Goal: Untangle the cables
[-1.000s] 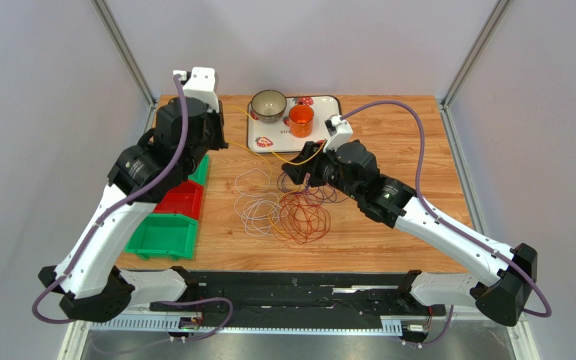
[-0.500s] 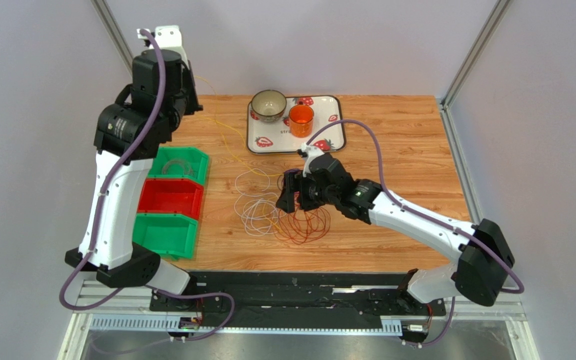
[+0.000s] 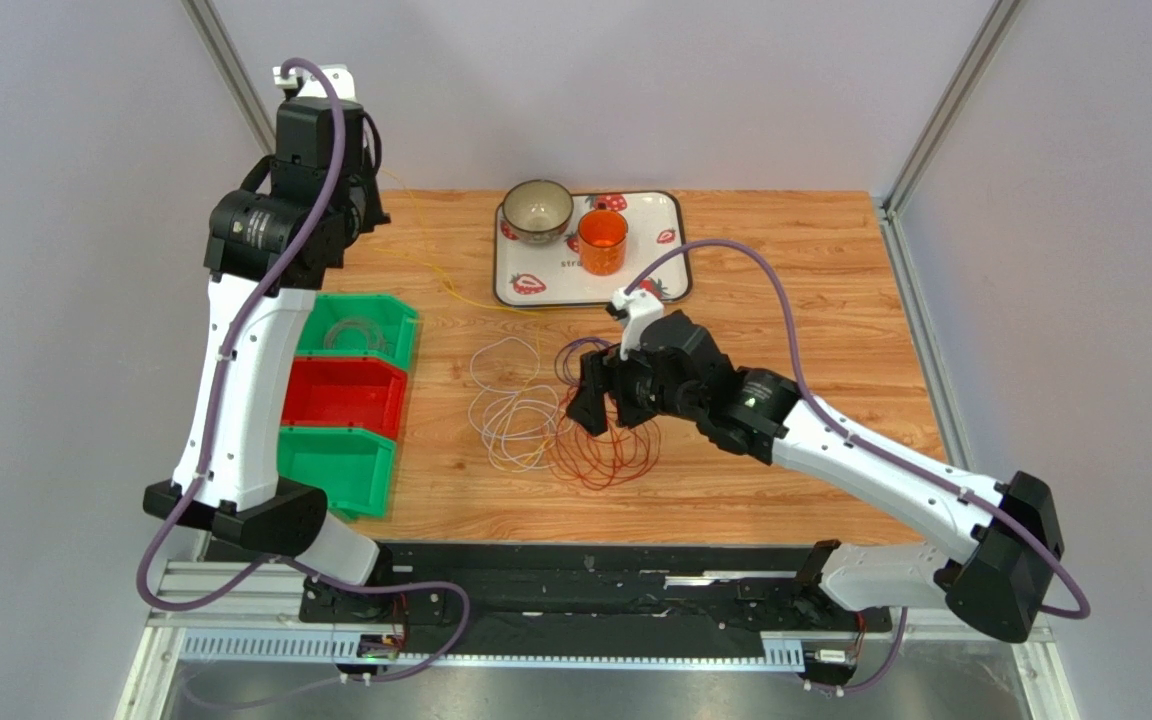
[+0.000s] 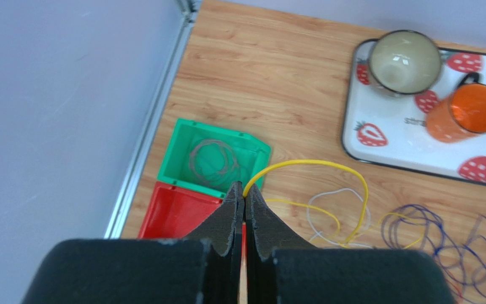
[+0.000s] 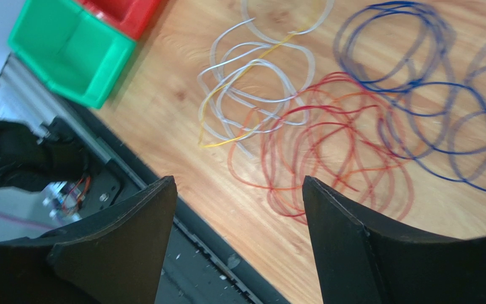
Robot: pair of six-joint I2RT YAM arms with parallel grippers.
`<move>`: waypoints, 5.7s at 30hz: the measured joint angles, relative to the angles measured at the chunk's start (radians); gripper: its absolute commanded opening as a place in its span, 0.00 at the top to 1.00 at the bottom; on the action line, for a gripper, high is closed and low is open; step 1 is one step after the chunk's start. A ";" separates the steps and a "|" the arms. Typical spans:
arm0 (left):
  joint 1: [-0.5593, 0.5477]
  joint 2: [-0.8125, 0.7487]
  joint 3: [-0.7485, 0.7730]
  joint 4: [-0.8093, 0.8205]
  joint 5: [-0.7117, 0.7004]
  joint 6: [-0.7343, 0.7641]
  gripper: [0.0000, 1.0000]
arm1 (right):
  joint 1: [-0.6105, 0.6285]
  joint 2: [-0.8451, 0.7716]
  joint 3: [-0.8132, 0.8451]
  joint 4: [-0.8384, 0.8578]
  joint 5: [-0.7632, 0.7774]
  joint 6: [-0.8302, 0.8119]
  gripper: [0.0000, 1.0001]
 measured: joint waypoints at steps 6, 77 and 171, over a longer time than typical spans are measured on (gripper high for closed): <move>0.095 -0.037 -0.106 0.015 -0.063 0.002 1.00 | -0.026 0.009 -0.065 -0.005 0.156 0.032 0.25; 0.566 0.148 -0.890 0.882 0.337 0.001 0.51 | -0.152 0.012 -0.418 0.350 0.041 0.051 0.30; 0.167 -0.507 -0.578 0.663 0.438 0.041 1.00 | -0.152 0.005 -0.433 0.367 0.012 0.048 0.30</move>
